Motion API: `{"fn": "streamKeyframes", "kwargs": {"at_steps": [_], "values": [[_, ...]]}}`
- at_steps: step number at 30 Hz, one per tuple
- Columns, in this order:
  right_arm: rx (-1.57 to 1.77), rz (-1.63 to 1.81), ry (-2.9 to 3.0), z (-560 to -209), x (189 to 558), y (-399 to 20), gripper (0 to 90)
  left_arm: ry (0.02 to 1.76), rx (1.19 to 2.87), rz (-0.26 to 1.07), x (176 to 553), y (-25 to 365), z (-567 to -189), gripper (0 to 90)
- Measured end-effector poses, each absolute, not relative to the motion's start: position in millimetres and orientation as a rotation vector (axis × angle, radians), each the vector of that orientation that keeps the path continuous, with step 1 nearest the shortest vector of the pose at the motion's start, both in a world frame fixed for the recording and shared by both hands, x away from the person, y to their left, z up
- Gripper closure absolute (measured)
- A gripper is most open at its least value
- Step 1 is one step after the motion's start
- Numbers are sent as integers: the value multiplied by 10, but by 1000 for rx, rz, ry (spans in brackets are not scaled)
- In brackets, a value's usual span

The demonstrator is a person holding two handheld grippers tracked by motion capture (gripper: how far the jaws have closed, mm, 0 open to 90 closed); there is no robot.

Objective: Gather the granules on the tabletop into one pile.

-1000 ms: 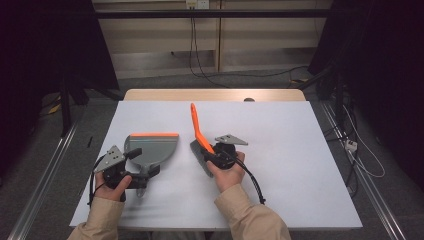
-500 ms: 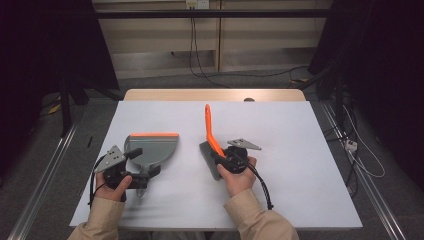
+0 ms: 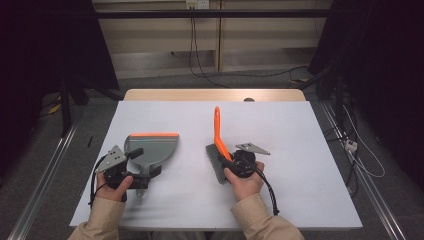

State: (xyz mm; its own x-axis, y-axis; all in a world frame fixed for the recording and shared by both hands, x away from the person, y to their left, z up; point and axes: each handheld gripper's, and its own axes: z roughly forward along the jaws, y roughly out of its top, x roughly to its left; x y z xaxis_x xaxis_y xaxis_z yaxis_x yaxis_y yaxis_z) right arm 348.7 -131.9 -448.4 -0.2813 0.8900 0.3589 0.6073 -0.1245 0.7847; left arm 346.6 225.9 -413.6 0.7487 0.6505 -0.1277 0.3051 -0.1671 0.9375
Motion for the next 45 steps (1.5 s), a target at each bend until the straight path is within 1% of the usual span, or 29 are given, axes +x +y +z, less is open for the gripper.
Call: {"fn": "streamKeyframes", "kwargs": {"at_steps": [9, 17, 24, 29, 38, 45], "values": [[1688, 1356, 1838, -4475, 3413, -1420, 705, 752, 1765, 365, 3463, 2255, -4134, 42], [1700, 1397, 1841, -4446, 3429, -1447, 708, 751, 1765, 363, 3468, 2247, -4136, 42], [1670, 1507, 1826, -4314, 3559, -1425, 709, 757, 1761, 363, 3477, 2262, -4135, 42], [1608, 1524, 1841, -4195, 3640, -1448, 709, 760, 1755, 361, 3478, 2277, -4133, 42], [1539, 1451, 1875, -4206, 3759, -1606, 709, 767, 1757, 360, 3490, 2273, -4141, 42], [1438, 1437, 1916, -4277, 4002, -1342, 709, 773, 1751, 361, 3503, 2286, -4142, 42]]}}
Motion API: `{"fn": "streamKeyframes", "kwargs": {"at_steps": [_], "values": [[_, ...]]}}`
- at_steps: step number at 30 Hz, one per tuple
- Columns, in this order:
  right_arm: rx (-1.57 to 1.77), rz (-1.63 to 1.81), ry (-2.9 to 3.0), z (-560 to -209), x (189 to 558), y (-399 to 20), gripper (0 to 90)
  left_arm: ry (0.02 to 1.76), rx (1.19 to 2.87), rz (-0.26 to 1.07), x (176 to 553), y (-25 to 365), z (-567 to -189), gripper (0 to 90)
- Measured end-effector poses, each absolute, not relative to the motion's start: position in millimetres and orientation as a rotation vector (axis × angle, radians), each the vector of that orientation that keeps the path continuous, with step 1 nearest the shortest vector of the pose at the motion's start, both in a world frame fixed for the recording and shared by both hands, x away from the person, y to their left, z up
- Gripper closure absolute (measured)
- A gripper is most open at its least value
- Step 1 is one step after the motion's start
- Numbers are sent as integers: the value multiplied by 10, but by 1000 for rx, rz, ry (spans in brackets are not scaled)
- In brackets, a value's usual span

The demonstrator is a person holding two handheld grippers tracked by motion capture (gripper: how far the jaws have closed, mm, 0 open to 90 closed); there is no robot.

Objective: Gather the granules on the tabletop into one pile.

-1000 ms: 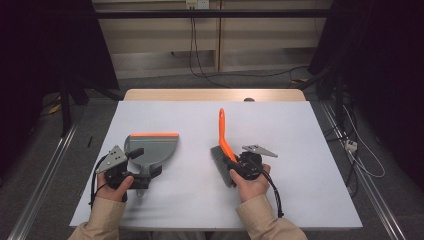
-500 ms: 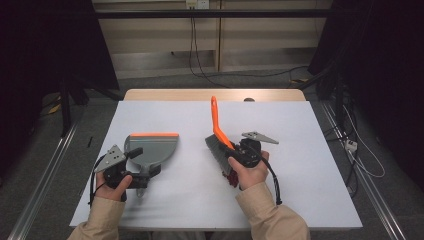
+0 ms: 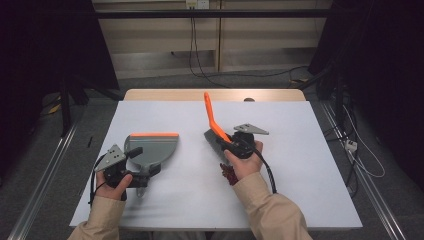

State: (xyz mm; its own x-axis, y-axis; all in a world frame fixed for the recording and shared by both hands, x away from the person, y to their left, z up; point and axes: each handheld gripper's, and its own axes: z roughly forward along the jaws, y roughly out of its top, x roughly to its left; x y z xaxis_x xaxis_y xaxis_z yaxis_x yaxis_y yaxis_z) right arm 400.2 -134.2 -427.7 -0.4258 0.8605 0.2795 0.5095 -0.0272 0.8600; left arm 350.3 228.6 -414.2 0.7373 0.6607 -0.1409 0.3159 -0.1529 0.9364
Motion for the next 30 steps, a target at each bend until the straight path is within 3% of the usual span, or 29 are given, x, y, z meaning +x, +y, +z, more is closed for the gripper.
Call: {"fn": "streamKeyframes", "kwargs": {"at_steps": [10, 30], "values": [[1304, 1360, 1988, -4485, 4173, -1018, 709, 784, 1746, 362, 3511, 2314, -4150, 42], [1333, 1374, 1987, -4462, 3942, -1242, 709, 770, 1759, 359, 3501, 2284, -4150, 42]]}}
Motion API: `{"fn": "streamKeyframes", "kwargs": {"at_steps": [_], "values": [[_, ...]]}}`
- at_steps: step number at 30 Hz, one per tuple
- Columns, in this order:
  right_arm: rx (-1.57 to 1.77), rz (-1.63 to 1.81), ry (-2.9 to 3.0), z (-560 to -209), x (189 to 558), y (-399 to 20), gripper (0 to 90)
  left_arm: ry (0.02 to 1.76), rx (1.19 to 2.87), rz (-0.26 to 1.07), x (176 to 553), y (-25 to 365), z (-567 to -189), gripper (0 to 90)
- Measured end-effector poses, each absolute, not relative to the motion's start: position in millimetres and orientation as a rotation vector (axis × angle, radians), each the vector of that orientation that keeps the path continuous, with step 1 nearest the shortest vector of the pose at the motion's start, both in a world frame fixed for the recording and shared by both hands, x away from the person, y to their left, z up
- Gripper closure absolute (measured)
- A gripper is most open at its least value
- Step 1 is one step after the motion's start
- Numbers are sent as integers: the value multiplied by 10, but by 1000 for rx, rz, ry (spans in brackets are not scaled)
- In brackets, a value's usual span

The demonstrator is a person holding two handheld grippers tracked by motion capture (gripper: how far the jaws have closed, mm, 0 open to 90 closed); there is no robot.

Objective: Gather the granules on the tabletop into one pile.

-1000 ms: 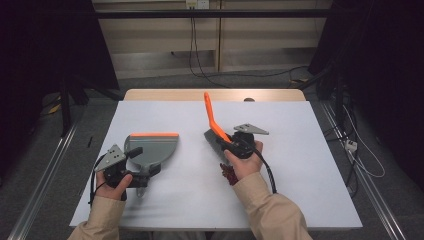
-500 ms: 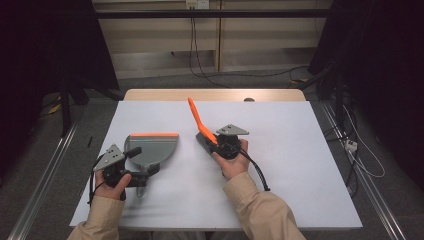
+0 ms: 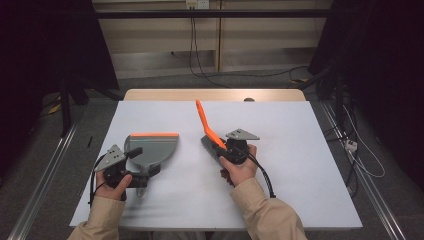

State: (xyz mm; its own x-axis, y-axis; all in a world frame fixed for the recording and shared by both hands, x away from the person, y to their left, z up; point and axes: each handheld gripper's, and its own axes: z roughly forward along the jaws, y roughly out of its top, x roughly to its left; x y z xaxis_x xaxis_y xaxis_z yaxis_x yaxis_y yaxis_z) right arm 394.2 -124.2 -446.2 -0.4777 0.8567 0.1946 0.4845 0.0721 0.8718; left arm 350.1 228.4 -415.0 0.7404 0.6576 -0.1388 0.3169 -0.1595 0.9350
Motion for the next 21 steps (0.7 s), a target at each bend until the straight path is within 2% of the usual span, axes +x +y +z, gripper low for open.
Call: {"fn": "streamKeyframes", "kwargs": {"at_steps": [16, 21], "values": [[1329, 1405, 1924, -4421, 4191, -1280, 709, 775, 1754, 360, 3513, 2291, -4153, 42], [1287, 1363, 1988, -4480, 4118, -1253, 709, 775, 1753, 358, 3510, 2291, -4151, 42]]}}
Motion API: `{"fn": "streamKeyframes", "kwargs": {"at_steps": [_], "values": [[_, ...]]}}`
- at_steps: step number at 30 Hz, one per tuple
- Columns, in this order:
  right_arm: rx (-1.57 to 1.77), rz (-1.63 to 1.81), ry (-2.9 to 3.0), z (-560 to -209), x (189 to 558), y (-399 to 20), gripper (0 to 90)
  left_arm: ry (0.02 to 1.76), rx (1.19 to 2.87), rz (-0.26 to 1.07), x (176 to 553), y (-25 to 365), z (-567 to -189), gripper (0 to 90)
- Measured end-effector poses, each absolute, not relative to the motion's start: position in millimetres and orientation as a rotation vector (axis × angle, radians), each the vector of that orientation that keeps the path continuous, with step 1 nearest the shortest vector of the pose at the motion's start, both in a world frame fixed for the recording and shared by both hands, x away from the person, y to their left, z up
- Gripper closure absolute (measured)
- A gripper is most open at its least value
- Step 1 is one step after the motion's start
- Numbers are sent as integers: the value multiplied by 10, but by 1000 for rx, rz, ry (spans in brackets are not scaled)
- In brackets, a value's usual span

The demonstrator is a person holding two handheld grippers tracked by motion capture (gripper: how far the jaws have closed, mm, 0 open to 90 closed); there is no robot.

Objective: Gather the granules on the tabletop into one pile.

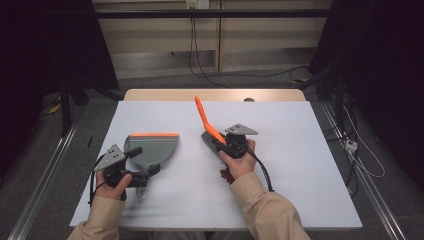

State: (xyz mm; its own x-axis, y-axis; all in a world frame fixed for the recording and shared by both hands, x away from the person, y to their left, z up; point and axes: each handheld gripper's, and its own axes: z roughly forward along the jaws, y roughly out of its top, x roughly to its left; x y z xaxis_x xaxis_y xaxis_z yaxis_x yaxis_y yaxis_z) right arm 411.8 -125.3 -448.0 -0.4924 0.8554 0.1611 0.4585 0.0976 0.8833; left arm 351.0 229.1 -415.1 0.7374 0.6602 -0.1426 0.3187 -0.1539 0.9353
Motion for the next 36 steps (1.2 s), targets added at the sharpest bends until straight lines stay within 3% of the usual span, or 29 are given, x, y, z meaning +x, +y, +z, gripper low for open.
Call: {"fn": "streamKeyframes", "kwargs": {"at_steps": [8, 19, 36], "values": [[1266, 1381, 1987, -4411, 3995, -1301, 709, 771, 1754, 361, 3499, 2286, -4144, 42], [1232, 1365, 1993, -4508, 4218, -1058, 709, 781, 1749, 364, 3504, 2310, -4139, 42], [1212, 1431, 1968, -4408, 4061, -1265, 708, 778, 1753, 365, 3497, 2304, -4140, 42]]}}
